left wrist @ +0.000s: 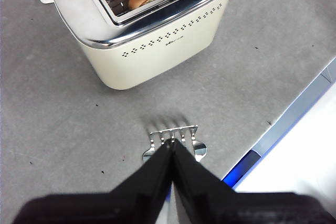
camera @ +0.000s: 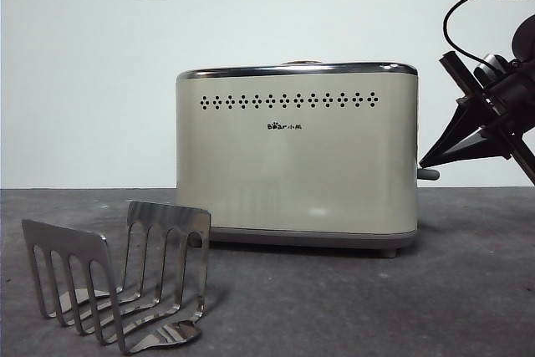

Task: Pick up a slice of bread from the rack,put the bread on the toaster,press the button

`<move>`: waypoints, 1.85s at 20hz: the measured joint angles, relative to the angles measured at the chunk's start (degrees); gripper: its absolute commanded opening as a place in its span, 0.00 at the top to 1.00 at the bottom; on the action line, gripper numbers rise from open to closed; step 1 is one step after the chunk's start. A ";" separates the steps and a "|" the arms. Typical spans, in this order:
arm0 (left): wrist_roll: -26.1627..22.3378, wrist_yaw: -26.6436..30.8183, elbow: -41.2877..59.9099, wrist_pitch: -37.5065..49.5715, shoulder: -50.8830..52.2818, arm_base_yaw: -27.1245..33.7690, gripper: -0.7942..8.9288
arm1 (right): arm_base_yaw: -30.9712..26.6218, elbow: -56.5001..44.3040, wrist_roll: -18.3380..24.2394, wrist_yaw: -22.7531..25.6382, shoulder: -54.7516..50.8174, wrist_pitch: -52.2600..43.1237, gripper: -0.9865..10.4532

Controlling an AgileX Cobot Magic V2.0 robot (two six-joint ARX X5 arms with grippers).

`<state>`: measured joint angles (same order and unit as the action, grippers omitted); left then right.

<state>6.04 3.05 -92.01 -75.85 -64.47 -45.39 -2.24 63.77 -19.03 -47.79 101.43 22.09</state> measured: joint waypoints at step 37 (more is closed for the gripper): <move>-1.51 0.00 0.00 0.00 -0.04 0.00 0.92 | 1.38 4.48 13.05 19.91 -50.66 26.16 0.92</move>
<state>4.54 3.05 -92.01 -75.85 -64.51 -45.39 -0.86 68.25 -5.98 -27.88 50.76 48.25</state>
